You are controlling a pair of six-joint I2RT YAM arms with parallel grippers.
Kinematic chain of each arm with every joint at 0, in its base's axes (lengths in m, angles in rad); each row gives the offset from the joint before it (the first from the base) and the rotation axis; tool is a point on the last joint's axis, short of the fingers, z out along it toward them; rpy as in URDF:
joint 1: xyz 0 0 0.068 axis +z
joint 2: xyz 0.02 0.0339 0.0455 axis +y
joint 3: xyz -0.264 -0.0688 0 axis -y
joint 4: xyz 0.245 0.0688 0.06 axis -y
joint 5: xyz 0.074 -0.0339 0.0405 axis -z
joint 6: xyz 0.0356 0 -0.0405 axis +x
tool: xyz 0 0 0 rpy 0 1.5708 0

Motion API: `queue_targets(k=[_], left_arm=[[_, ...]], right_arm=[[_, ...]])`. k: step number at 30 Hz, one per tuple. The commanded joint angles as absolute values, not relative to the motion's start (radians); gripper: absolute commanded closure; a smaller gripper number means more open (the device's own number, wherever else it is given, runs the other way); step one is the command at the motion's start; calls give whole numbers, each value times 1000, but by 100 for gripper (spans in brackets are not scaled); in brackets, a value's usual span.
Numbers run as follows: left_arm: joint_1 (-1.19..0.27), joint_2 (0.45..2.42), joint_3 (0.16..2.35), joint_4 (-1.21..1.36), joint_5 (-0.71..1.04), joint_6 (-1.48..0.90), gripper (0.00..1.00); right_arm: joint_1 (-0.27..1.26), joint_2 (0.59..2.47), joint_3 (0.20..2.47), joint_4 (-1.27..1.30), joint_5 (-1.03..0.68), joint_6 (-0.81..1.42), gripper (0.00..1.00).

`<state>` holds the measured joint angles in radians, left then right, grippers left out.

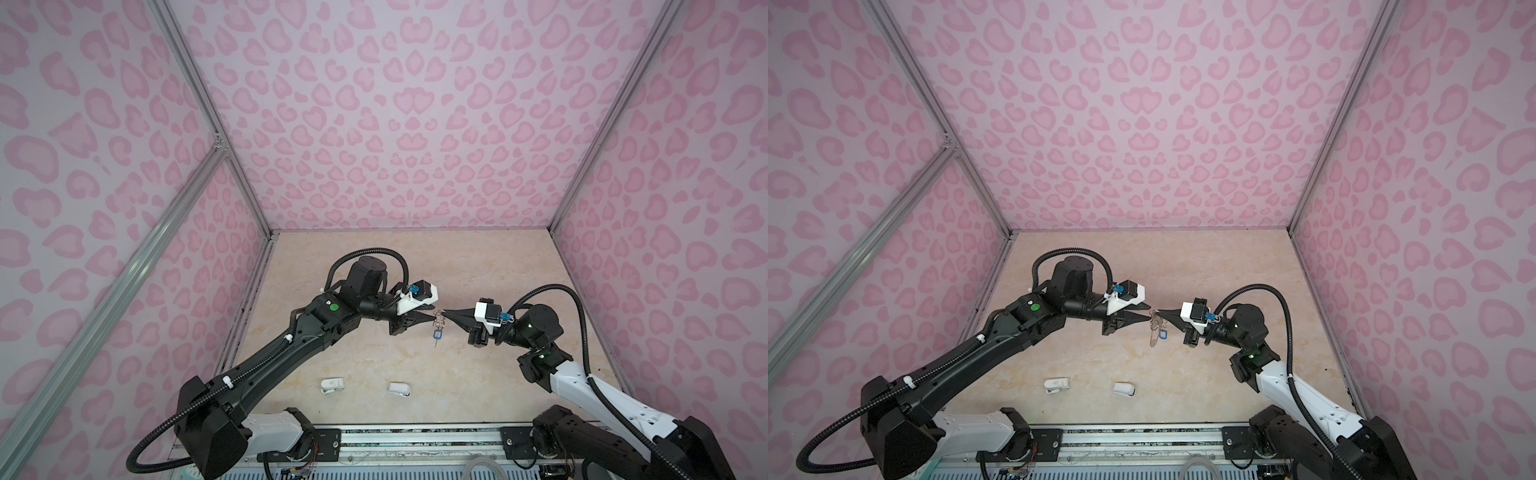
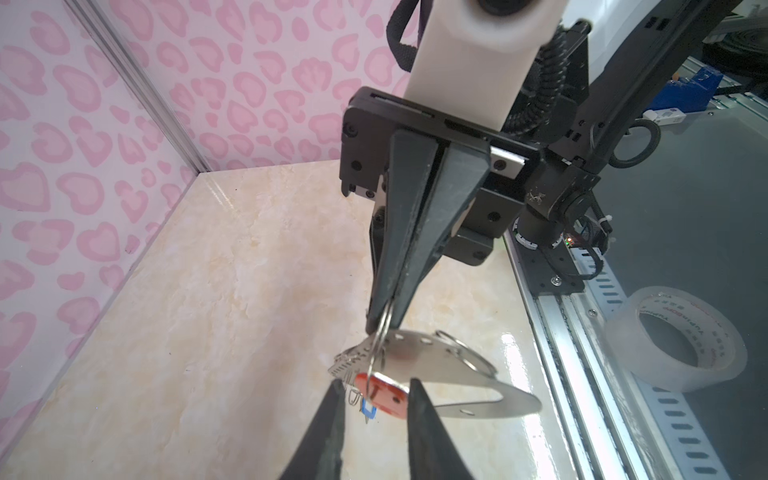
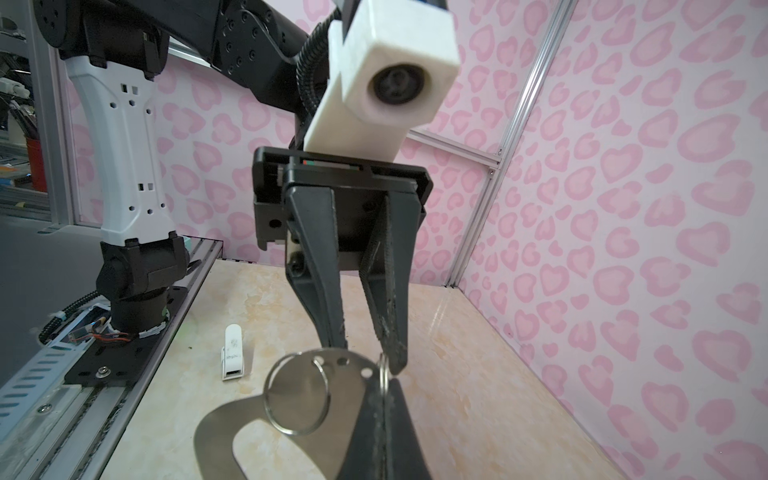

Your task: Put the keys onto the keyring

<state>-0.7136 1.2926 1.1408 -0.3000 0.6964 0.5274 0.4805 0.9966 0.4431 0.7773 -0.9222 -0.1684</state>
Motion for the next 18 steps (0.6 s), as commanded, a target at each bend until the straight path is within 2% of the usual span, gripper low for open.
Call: queue_targets(k=[1, 13, 18], left_arm=[[-713, 1299, 1156, -275, 731, 531, 73], [-713, 1321, 1171, -270, 756, 529, 82], [-713, 1316, 1168, -265, 758, 529, 89]], right_arm=[[483, 1003, 454, 820, -946, -167, 100], [491, 1014, 462, 820, -963, -162, 100], [493, 1017, 463, 818, -963, -164, 100]])
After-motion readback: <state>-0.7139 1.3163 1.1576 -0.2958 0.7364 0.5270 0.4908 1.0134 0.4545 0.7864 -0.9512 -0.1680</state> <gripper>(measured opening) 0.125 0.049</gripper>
